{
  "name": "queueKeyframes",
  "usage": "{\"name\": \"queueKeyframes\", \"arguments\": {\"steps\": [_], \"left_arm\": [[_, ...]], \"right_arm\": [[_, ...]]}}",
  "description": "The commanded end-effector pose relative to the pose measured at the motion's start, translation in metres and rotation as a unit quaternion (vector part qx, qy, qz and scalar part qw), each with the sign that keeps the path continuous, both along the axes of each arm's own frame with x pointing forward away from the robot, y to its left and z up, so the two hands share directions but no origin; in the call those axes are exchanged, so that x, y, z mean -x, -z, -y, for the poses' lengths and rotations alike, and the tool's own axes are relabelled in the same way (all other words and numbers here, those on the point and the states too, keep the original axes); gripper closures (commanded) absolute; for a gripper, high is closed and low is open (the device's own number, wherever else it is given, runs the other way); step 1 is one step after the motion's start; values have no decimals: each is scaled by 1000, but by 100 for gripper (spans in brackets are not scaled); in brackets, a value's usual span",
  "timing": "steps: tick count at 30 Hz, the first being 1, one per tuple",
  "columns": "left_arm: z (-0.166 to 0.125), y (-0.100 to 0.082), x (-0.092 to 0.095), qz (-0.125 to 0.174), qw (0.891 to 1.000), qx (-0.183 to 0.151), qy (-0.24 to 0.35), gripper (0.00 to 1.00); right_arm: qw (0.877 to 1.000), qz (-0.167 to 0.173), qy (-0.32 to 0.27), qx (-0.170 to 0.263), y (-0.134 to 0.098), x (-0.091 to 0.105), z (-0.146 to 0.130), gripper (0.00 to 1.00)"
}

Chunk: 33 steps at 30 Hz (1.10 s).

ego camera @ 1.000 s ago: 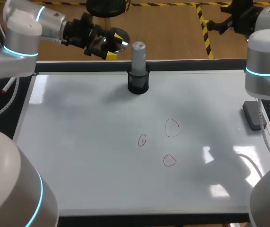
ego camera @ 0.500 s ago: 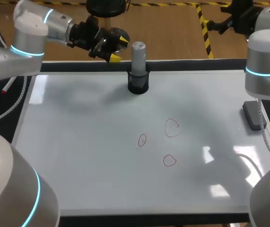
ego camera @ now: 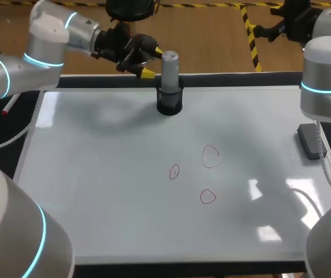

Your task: Pick up the inspection probe, press it on each red-marked spot on the whiteboard one by one, put down the probe, pick up the eraser, and wipe off all the red marks.

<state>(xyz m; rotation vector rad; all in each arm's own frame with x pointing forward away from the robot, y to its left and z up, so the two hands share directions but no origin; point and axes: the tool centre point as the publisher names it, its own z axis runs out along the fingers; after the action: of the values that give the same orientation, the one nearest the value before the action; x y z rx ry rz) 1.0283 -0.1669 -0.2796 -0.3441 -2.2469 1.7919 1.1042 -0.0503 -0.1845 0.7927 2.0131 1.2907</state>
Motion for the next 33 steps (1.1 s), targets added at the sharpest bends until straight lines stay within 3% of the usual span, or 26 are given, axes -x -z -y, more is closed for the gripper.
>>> {"name": "queueKeyframes", "arguments": {"steps": [1,33], "left_arm": [[6,8,-9,-12,999,7,46,0],[34,35,3,-29,995,14,91,0]], "right_arm": [[1000,0,0,0,0,0,0,0],[1000,0,0,0,0,0,0,0]]}}
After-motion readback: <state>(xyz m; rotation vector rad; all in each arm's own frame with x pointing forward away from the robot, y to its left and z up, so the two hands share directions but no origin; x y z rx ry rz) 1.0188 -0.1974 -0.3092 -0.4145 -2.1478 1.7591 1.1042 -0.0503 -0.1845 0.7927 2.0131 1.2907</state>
